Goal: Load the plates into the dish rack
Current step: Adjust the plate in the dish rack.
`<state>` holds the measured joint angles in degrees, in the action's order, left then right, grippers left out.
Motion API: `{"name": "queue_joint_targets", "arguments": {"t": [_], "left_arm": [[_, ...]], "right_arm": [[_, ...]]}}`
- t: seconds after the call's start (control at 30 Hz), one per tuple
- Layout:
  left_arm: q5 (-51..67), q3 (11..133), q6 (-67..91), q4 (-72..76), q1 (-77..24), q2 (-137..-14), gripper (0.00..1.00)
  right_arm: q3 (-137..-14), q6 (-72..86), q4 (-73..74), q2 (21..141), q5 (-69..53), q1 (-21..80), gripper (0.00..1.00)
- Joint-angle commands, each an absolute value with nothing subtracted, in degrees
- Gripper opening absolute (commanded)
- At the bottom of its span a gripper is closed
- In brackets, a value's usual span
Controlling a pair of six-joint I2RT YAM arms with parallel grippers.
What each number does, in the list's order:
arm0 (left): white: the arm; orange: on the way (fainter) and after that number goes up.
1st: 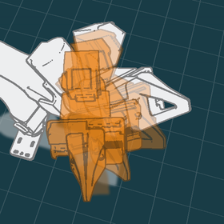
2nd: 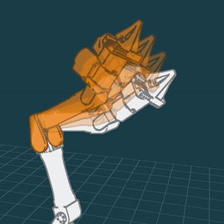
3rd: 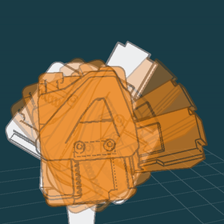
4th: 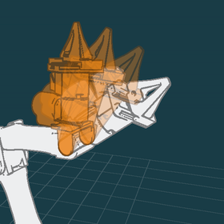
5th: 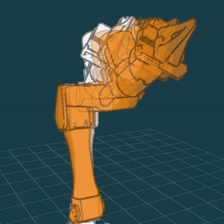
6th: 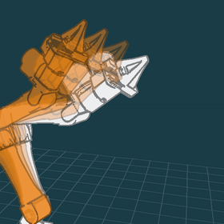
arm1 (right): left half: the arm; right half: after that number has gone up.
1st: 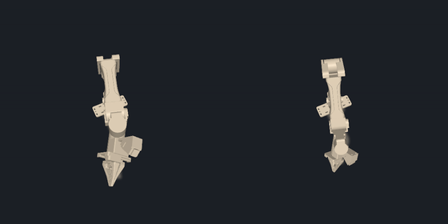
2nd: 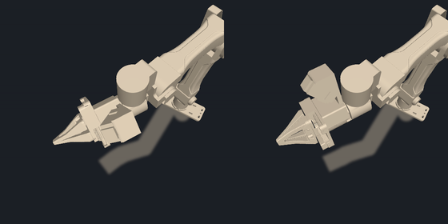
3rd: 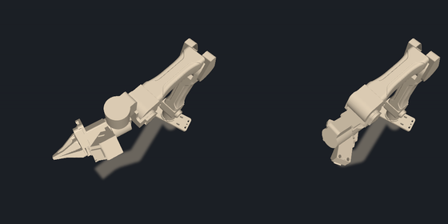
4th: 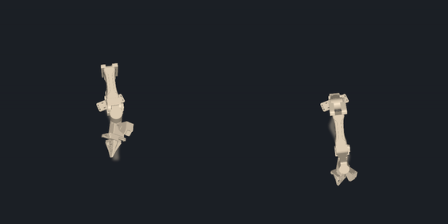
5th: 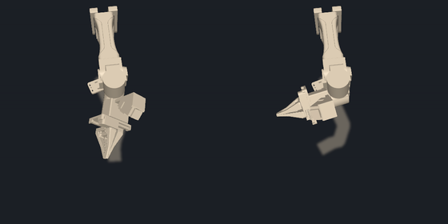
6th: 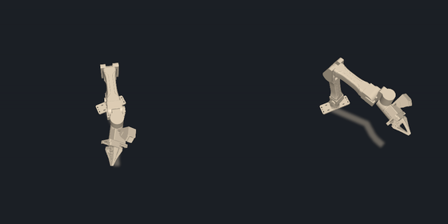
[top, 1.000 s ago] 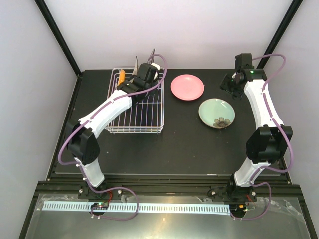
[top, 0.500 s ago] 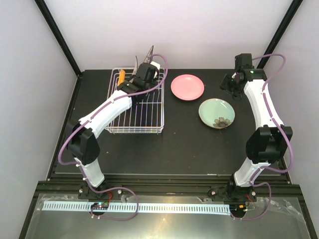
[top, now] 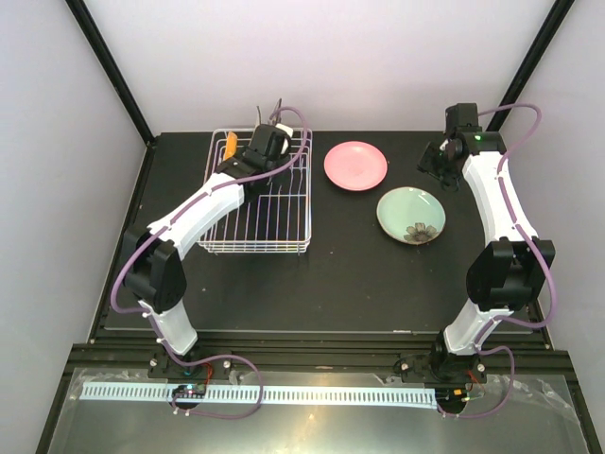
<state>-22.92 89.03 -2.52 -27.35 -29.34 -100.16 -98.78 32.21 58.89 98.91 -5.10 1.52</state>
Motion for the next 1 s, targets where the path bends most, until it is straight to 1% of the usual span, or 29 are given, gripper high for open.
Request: {"name": "queue_joint_targets", "arguments": {"t": [0.0,0.4,0.8,0.97], "left_arm": [[-25.20,91.04,-2.46,-17.50,-27.80,-95.32,0.02],[-24.03,89.27,-2.90,-16.61,-26.74,-98.51,0.02],[-23.45,84.44,-2.52,-15.31,-24.94,-99.14,0.02],[-22.63,84.40,-1.77,-16.88,-23.84,-100.44,0.02]], "right_arm": [[-98.19,31.73,58.03,96.77,-5.10,1.20,0.42],[-96.65,31.53,57.49,96.42,-5.13,0.51,0.42],[-96.15,31.31,57.29,96.42,-5.36,0.03,0.42],[-96.81,31.06,57.62,96.42,-5.25,0.00,0.42]]}}
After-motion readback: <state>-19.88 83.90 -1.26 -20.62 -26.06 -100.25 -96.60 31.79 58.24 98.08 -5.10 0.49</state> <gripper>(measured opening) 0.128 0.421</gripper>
